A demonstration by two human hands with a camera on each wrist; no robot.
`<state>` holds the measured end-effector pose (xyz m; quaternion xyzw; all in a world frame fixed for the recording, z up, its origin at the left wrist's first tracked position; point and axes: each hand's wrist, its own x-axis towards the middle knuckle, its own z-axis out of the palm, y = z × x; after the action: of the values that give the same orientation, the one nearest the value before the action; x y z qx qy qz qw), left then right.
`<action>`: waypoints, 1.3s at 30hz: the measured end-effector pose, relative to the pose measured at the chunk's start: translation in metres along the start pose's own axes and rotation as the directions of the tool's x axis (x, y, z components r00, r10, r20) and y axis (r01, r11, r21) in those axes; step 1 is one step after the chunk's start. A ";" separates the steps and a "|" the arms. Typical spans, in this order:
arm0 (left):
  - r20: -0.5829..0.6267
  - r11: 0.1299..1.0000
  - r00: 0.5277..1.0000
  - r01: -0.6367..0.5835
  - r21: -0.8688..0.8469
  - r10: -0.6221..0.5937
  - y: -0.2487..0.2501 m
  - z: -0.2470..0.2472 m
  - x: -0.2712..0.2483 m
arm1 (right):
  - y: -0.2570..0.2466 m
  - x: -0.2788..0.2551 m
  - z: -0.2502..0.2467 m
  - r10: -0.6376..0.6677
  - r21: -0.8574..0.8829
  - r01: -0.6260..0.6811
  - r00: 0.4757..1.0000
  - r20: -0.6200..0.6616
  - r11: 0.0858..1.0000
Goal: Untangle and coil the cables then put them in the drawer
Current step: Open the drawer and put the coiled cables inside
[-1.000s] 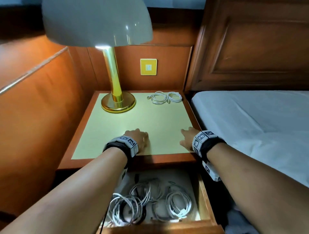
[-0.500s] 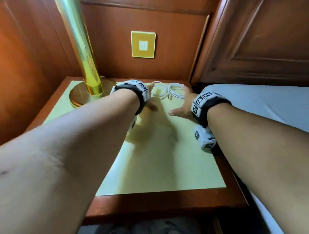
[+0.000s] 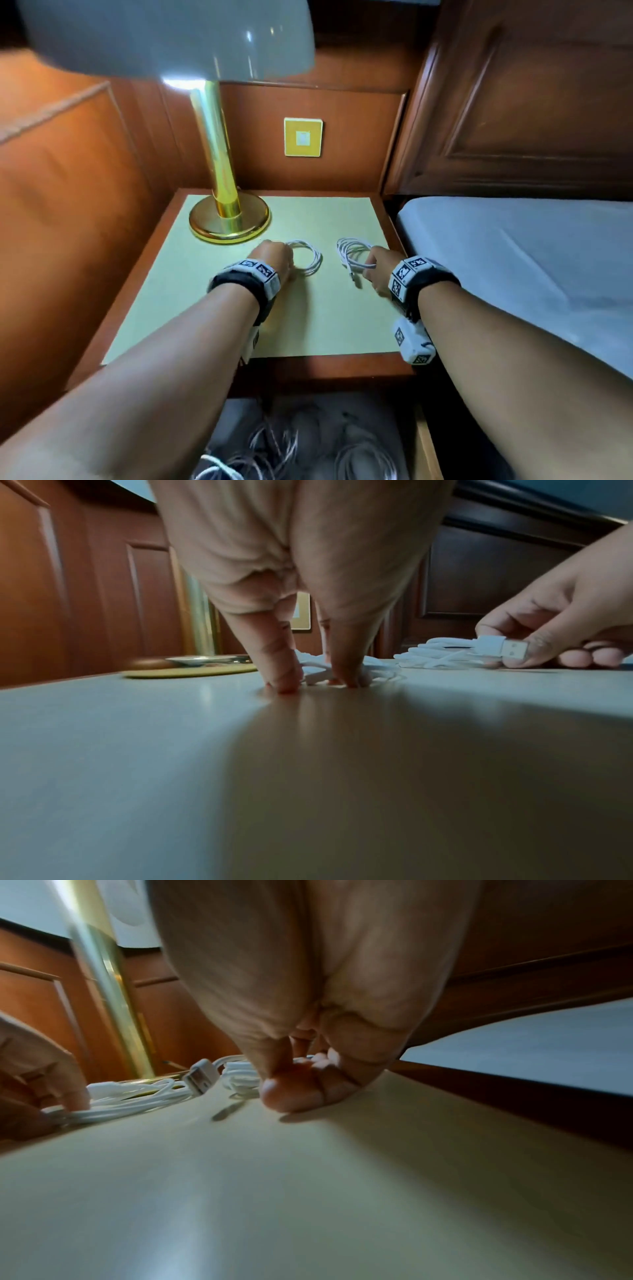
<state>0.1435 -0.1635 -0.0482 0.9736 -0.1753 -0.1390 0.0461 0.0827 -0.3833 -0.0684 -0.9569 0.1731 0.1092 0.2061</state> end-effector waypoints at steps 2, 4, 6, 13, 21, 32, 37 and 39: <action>-0.028 1.000 0.999 0.026 -0.003 -0.026 -0.013 0.017 -0.037 | 0.000 -0.036 0.009 0.013 0.029 -0.015 0.999 0.042 0.999; -0.042 0.998 0.998 0.047 -0.037 -0.048 -0.021 0.026 -0.079 | -0.001 -0.075 0.020 0.005 0.065 -0.009 0.998 0.063 0.998; -0.038 0.996 0.997 0.060 -0.059 -0.062 -0.027 0.030 -0.122 | -0.006 -0.116 0.029 -0.013 0.098 0.004 0.996 0.093 0.995; 0.066 0.992 0.997 0.049 -0.114 -0.042 -0.055 0.040 -0.236 | -0.017 -0.229 0.065 -0.154 0.021 0.157 0.921 0.359 0.987; 0.219 0.994 0.971 0.100 -0.033 -0.091 -0.081 0.074 -0.295 | -0.004 -0.268 0.101 -0.064 -0.191 0.138 0.935 0.350 0.972; 0.343 0.984 0.938 -0.113 0.141 0.059 -0.063 0.113 -0.304 | -0.005 -0.301 0.126 -0.216 -0.420 0.378 0.898 0.383 0.825; 0.183 0.971 0.974 -0.166 0.174 0.133 -0.065 0.126 -0.298 | 0.007 -0.294 0.129 -0.273 -0.430 0.324 0.945 0.178 0.842; 0.106 0.982 0.988 -0.130 0.140 0.115 -0.067 0.127 -0.292 | 0.012 -0.289 0.127 -0.254 -0.402 0.287 0.958 0.135 0.870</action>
<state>-0.1341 -0.0024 -0.1050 0.9537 -0.2467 -0.1700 -0.0257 -0.2037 -0.2558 -0.1050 -0.9884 0.0020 0.1510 0.0168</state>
